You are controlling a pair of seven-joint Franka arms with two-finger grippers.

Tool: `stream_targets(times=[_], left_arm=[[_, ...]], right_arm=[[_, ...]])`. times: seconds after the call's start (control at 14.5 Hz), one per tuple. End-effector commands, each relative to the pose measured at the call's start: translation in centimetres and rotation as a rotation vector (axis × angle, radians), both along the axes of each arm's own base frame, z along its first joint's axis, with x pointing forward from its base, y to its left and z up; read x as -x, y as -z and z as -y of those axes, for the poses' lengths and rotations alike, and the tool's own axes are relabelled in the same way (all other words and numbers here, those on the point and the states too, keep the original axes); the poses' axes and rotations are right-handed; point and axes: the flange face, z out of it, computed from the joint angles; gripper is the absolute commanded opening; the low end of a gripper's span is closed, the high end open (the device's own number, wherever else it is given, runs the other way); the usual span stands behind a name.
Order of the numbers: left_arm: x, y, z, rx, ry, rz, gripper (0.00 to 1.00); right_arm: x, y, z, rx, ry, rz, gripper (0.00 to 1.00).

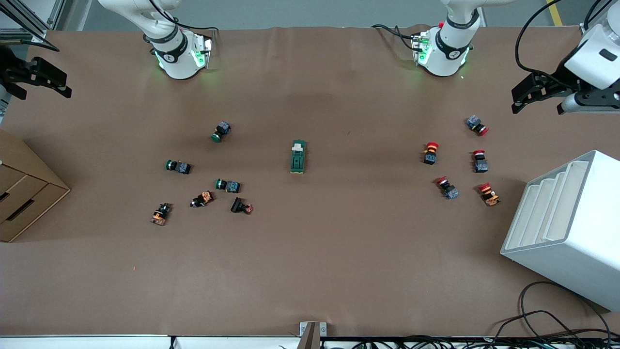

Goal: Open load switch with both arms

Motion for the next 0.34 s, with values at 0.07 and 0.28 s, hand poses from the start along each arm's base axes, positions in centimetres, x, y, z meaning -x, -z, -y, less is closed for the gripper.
stream_targets(times=[0.07,0.28], left_arm=[[0.3,-1.1,-0.9,0.019,0.008,0.016,1.00],[-0.1,-1.0,-0.9,0.011,0.003,0.015,1.00]], right_arm=[[0.7,-0.6,0.3,-0.005,0.020,0.019,1.00],[-0.1,-1.8,0.5,-0.007,0.047,0.035,1.00]])
